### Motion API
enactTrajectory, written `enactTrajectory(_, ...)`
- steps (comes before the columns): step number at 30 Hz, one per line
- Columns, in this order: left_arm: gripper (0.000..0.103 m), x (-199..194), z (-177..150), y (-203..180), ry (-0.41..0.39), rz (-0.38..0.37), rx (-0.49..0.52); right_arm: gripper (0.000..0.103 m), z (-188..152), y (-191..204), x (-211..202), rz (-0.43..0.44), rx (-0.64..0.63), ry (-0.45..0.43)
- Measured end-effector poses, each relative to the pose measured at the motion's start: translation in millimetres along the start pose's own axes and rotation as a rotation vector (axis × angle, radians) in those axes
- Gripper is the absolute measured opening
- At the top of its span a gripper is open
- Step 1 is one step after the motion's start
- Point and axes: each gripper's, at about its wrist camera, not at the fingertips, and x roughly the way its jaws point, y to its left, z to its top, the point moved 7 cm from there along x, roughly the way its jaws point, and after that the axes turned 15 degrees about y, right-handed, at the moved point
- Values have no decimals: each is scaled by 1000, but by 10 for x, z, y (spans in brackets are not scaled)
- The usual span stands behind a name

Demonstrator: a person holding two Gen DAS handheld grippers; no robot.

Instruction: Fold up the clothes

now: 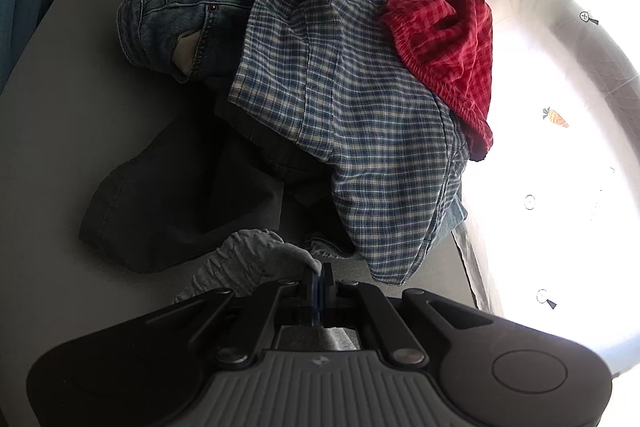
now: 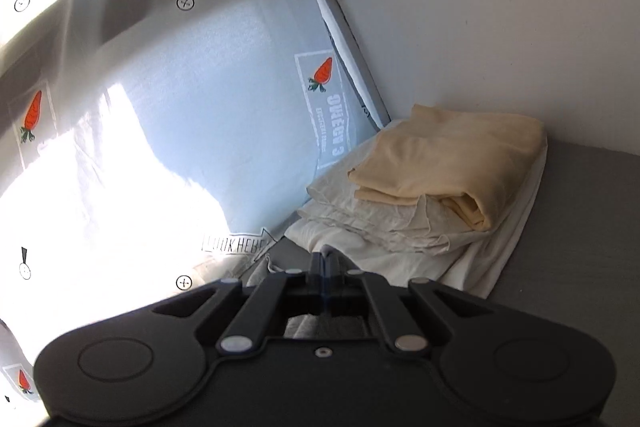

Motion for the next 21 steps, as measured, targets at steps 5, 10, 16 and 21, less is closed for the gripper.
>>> enactTrajectory(5,0,-63,-38,-31,6,-30,14,0,277,-26,-588,24,-20,-138)
enactTrajectory(10,0,-62,-71,-14,15,-37,5,0,343,39,-663,-1,-89,-164)
enactTrajectory(16,0,42,-59,-38,23,-8,9,0,359,256,-305,-42,-161,-119)
enactTrajectory(21,0,300,47,-218,27,28,49,0,448,638,372,-72,-289,-57)
